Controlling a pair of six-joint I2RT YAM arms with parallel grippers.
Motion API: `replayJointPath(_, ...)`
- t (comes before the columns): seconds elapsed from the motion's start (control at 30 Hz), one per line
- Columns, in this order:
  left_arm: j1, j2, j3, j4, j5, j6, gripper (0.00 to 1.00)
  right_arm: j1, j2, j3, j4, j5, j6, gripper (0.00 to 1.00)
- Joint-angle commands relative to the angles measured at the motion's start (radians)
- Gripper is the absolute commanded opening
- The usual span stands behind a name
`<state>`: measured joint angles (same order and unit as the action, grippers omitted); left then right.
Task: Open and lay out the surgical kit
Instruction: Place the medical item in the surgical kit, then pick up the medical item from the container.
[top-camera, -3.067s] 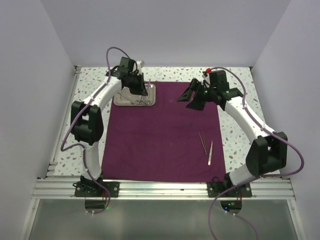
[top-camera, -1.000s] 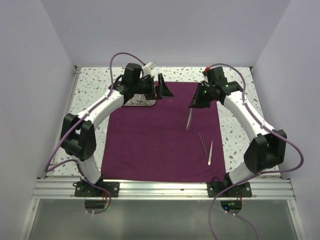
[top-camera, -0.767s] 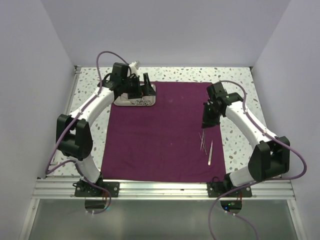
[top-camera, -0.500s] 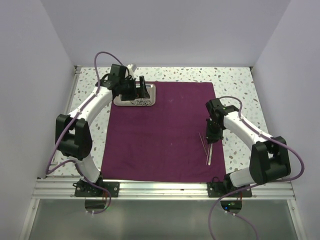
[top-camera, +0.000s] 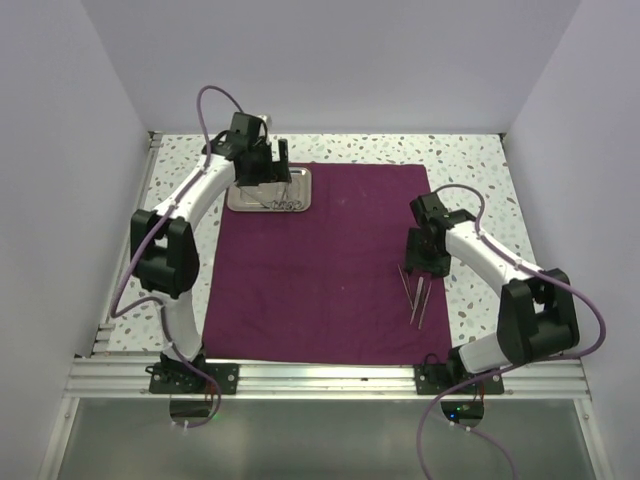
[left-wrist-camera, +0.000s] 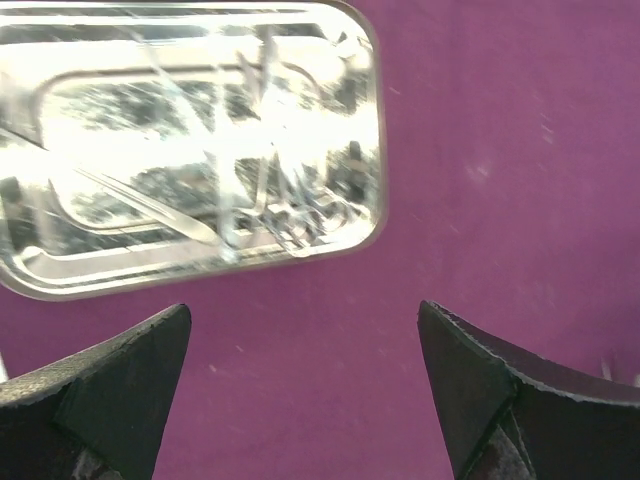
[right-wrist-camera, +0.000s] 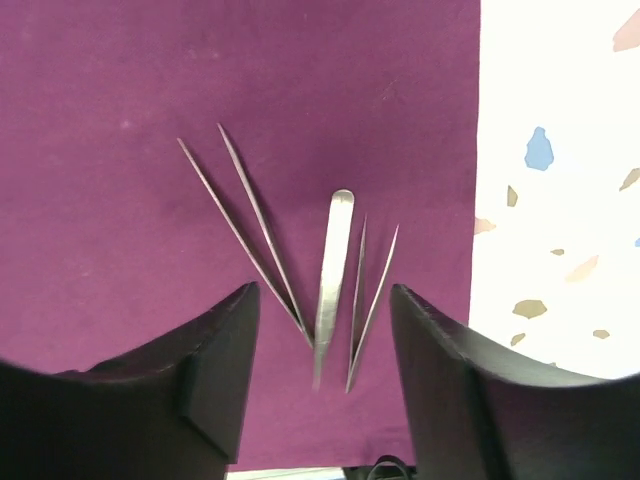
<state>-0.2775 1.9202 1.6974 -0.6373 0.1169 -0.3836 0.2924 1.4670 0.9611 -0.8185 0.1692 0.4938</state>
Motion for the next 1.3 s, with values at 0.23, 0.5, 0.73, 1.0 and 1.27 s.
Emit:
replayJointPath(0.23,-0.023,0.285,0.309,-0.117,-0.324,0.126,0.84,-0.004,-0.149,0.146,-0.103,0.000,0.000,0.65)
replayJointPath(0.5,-0.046,0.468,0.502,-0.116,-0.319,0.143,0.65,-0.004,-0.151,0.237,-0.157,-0.010,-0.004,0.65)
replayJointPath(0.73,-0.080,0.551,0.551,-0.102,-0.280,0.146,0.65,-0.002,-0.122,0.242,-0.157,-0.011,0.000,0.65)
replayJointPath(1.0,-0.088,0.623,0.550,-0.121,-0.287,0.134,0.48,-0.002,-0.099,0.243,-0.154,-0.002,0.002,0.64)
replayJointPath(1.27,-0.083,0.652,0.547,-0.127,-0.255,0.123,0.08,-0.002,-0.079,0.249,-0.157,0.009,-0.006,0.64)
